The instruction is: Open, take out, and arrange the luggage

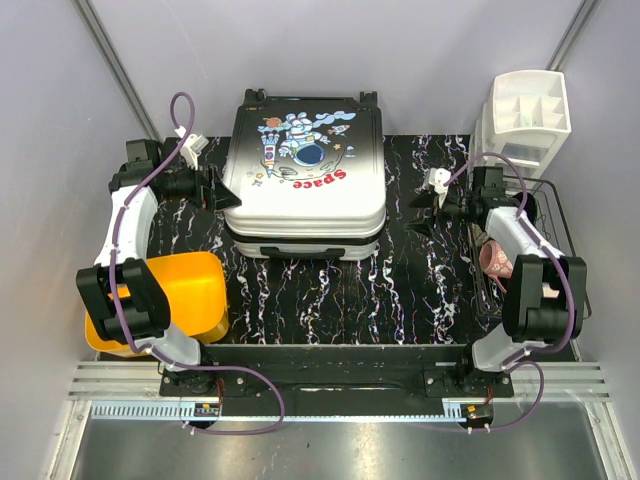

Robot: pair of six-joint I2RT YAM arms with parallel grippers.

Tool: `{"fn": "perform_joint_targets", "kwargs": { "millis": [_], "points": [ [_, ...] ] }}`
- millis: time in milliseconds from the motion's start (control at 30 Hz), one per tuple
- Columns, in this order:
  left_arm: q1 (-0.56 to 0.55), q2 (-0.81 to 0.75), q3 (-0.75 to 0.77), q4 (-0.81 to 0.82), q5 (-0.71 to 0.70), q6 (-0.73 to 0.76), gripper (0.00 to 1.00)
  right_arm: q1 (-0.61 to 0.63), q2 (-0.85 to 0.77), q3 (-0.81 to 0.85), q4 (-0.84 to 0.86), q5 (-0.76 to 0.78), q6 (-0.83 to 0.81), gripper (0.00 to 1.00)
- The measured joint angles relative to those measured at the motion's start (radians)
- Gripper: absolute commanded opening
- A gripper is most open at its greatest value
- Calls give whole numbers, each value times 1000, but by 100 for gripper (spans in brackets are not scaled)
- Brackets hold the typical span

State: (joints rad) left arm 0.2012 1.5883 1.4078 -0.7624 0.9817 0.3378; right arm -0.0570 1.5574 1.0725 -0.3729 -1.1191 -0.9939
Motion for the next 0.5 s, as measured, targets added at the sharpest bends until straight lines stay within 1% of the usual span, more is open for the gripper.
{"fn": "perform_joint_targets", "kwargs": {
  "millis": [133,267,433,500],
  "points": [
    [-4,-7,0,4,-3,29,92,3,80,0,-3,-76,-132,65],
    [-6,-11,0,6,-9,41,91,8,138,1,-27,-101,-230,60],
    [-8,-10,1,5,-10,44,91,26,192,30,-65,-103,-308,48],
    [-9,-8,6,1,-13,44,91,34,207,48,-78,-103,-323,48]
  ]
}}
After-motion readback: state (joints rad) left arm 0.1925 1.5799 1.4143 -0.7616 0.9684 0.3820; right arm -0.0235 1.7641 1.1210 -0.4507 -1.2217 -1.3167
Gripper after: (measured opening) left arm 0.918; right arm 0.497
